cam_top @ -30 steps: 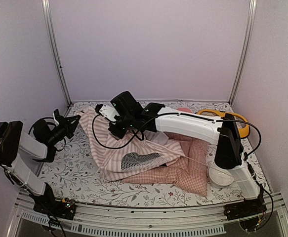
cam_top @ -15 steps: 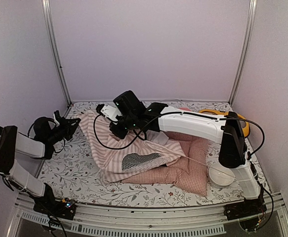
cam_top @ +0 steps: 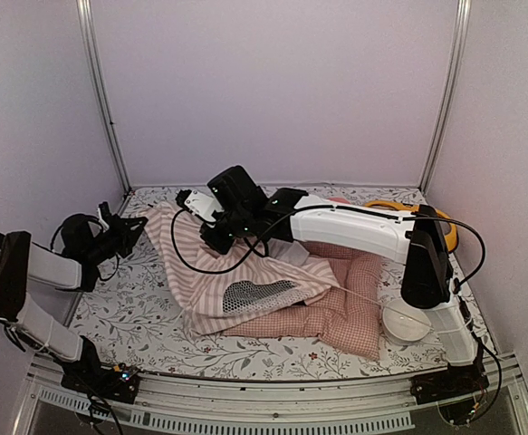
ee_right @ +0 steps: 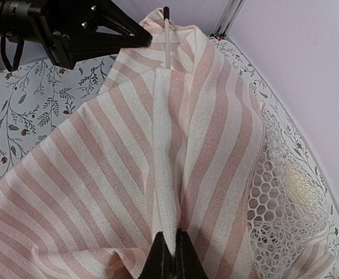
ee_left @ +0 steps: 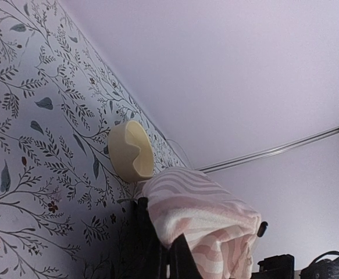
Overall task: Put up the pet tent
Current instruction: Insert the tent pole into the pole socket of the pet tent.
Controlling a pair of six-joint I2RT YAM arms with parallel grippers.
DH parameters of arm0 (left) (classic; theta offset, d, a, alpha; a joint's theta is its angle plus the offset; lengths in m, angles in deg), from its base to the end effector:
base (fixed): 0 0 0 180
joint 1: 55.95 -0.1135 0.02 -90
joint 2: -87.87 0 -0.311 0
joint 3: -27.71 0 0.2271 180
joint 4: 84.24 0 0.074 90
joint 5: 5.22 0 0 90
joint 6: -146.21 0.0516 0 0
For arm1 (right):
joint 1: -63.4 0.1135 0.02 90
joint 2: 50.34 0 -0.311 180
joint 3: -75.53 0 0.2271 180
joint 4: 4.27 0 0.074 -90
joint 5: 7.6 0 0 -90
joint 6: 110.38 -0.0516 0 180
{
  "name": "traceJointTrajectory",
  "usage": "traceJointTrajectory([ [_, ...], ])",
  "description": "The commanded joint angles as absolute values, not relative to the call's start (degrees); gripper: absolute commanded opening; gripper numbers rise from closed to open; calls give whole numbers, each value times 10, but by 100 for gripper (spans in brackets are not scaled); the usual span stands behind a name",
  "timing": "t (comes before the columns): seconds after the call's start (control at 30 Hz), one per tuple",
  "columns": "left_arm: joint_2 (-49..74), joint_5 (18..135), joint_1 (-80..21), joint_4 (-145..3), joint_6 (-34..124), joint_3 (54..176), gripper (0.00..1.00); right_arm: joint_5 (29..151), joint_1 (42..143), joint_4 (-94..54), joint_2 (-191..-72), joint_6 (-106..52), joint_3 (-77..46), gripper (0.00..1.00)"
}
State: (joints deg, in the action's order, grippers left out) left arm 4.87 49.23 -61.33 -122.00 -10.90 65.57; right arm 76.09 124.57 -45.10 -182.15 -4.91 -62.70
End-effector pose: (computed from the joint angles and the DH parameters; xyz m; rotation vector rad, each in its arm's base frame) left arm 0.2590 -0.0057 0.2463 -0.6521 1.7430 -1.3005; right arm 0.2733 0.4847 0.2999 -1.3056 1.7544 0.3364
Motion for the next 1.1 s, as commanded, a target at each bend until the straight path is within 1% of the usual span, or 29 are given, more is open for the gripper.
traceJointTrajectory([
  [0.0, 69, 488, -620, -1224, -90, 669, 0, 761, 1248, -453, -1809, -54, -638, 0],
  [0.87, 104, 477, -618, -1187, -54, 683, 0, 763, 1248, -456, -1812, -56, -642, 0],
  [0.97, 113, 478, -617, -1172, -34, 686, 0, 763, 1248, -457, -1809, -59, -642, 0],
  [1.07, 132, 484, -613, -1131, 20, 698, 0, 764, 1247, -458, -1805, -64, -642, 0],
])
